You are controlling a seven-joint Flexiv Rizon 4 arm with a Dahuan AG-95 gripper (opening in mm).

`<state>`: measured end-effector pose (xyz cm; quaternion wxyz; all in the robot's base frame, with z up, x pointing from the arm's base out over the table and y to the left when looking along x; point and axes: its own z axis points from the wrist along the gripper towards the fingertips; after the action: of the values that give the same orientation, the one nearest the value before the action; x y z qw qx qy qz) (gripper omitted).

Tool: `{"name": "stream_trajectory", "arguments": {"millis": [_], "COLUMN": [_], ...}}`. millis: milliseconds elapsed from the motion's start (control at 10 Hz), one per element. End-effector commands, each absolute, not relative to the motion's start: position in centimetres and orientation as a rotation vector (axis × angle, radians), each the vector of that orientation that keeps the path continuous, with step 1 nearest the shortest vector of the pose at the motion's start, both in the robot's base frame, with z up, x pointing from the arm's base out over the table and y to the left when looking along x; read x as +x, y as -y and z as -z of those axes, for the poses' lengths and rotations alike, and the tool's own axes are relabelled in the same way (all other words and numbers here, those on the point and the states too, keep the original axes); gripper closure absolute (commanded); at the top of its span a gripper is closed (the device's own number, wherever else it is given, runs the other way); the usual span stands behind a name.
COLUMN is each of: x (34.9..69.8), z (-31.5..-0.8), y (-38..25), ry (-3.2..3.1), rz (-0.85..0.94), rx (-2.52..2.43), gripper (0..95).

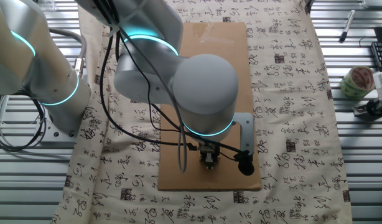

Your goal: Hold a small block with the gripper and sweep it from left to right on the table

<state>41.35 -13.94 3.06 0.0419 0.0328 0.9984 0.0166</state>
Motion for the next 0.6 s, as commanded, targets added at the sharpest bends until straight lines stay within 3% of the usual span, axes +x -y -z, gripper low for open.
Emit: {"name": "stream_trajectory", "arguments": {"millis": [100,600], "x": [41.3,41.29], "z": [-3.02,-3.02], "y": [14.02,14.01], "ry": [-3.054,-3.054], "rz": [-0.05,-0.045], "rx": [0.101,0.1], "gripper": [95.0,95.0]}}
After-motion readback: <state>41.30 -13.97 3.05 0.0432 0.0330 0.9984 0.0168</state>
